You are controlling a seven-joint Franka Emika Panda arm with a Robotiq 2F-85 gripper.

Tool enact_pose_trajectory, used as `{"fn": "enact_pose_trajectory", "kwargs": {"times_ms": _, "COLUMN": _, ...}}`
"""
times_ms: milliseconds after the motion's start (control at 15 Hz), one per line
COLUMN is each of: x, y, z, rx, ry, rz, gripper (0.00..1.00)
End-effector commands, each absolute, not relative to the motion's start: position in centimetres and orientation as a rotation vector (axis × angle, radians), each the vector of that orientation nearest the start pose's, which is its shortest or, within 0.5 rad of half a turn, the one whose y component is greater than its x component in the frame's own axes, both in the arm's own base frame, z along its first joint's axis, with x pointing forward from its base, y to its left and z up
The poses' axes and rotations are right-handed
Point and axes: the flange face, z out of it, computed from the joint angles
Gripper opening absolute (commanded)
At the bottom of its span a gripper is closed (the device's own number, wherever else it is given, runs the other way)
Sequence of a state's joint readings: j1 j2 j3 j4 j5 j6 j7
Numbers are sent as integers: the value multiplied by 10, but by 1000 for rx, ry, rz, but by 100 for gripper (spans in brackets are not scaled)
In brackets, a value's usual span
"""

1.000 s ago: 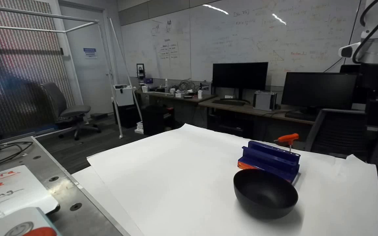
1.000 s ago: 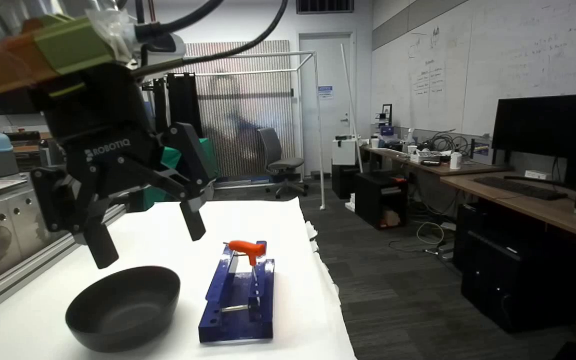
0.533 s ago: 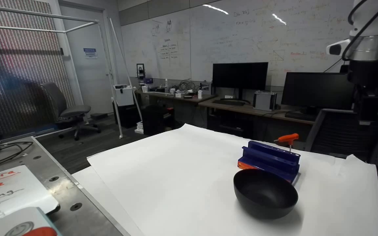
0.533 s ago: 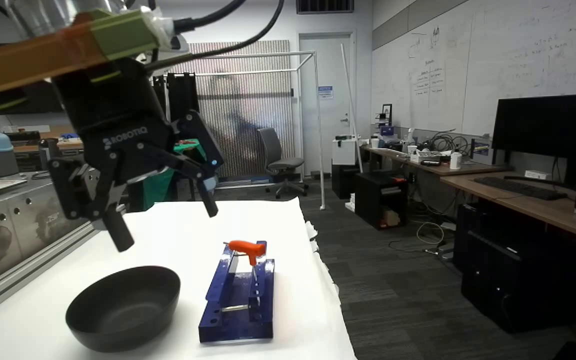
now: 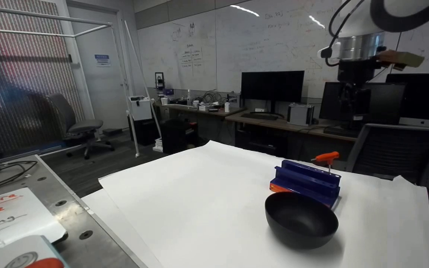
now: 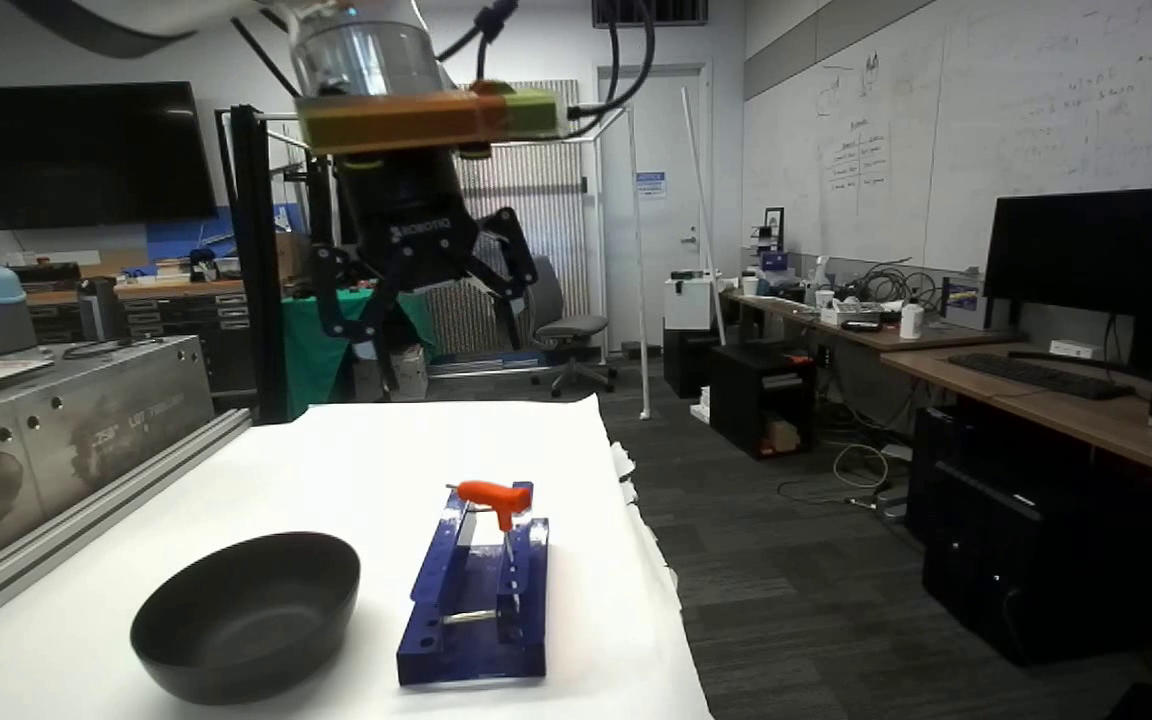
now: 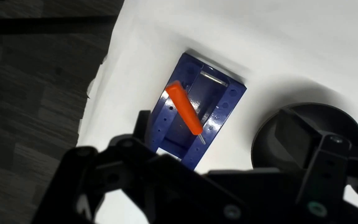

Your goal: Put the metal object with the orange handle in the black bowl

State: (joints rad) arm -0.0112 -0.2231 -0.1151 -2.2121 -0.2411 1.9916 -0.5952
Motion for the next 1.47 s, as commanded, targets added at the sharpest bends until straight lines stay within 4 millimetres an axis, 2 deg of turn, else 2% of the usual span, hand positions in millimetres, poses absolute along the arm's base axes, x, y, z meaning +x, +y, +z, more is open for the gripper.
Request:
{"fn": "enact_pose_trajectory", "kwargs": {"times_ms": 0, "x": 523, "y": -99, "z": 452, "rx": -3034, "ry": -1073, "rz": 154, "gripper": 100}}
{"fn": "enact_pose_trajectory", "kwargs": {"times_ms": 200, "x": 544, "y": -107, "z": 419, "rx": -3044, "ry": -1098, "rz": 240, "gripper": 100}}
{"fn": "enact_pose_trajectory", "kwargs": {"times_ms": 400, "x": 557, "y": -107, "z": 394, "rx": -3086, "ry": -1097, "rz": 284, "gripper": 100}}
{"fn": "enact_pose_trajectory", "kwargs": {"times_ms": 600, "x": 560, "y": -108, "z": 371, "rx": -3077, "ry": -1117, "rz": 329, "gripper": 100}}
{"fn": "enact_pose_trajectory", "kwargs": {"times_ms": 867, "x": 558, "y": -114, "z": 354, "rx": -3050, "ry": -1118, "rz": 382, "gripper": 100}}
{"fn": "enact_pose_trajectory", "kwargs": {"times_ms": 933, "x": 557, "y": -116, "z": 352, "rx": -3047, "ry": -1116, "rz": 385, "gripper": 75}}
{"fn": "enact_pose_trajectory", "kwargs": {"times_ms": 1067, "x": 556, "y": -119, "z": 350, "rx": -3037, "ry": -1115, "rz": 389, "gripper": 66}}
{"fn": "enact_pose_trajectory", "kwargs": {"times_ms": 1400, "x": 552, "y": -123, "z": 352, "rx": -2998, "ry": -1147, "rz": 401, "gripper": 27}}
